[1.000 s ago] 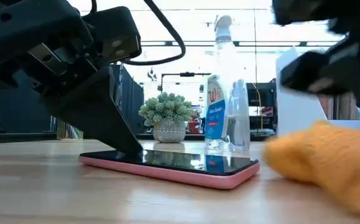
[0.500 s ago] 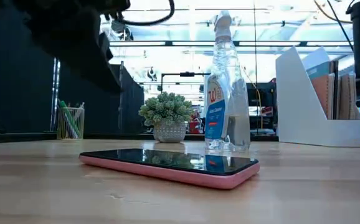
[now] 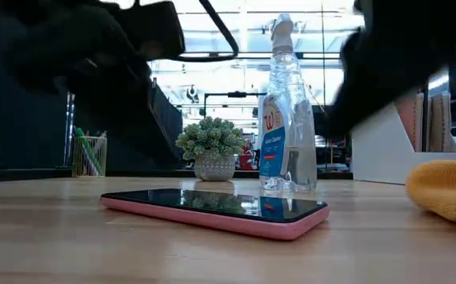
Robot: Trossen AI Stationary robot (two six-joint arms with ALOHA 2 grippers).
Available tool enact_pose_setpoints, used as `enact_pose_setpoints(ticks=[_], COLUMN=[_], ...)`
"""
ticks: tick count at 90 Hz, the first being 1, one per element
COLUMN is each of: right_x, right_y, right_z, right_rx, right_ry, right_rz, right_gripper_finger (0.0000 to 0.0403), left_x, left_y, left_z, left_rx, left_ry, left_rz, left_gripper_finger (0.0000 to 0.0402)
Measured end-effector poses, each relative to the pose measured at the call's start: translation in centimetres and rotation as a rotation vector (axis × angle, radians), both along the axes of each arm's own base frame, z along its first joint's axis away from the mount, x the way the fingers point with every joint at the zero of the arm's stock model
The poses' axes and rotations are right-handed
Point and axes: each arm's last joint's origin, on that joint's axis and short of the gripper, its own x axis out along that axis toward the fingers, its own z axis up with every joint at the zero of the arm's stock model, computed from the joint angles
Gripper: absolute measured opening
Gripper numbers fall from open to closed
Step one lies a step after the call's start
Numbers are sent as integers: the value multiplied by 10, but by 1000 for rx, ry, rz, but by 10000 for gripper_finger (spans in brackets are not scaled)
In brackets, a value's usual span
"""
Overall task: Apply microfiber cloth
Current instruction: Spray cleaner from the bottle onto the cellphone
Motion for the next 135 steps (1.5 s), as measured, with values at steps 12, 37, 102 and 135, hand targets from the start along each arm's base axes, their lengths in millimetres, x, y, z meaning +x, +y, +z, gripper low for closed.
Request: enact_pose_setpoints(ticks=[12,37,102,135], right_x=[4,23,67,62], right_y=[0,-14,-72,-82], right_z=[-19,-24,-22,6], right_rx=[20,14,-109,-47], right_ry=[55,24,-64,-42], right_rz=[-2,47,179,232], right_gripper_finger=[226,209,208,208], left_x=[-1,-12,-46,-50], left_y=[-2,-11,-29,-26], left_z=[-3,-10,-8,8], left_rx=[-12,-103,-71,-69], left_ry=[18,64,179,152], left_rz=[-16,-1,56,58], left_gripper_finger=[0,0,0,0])
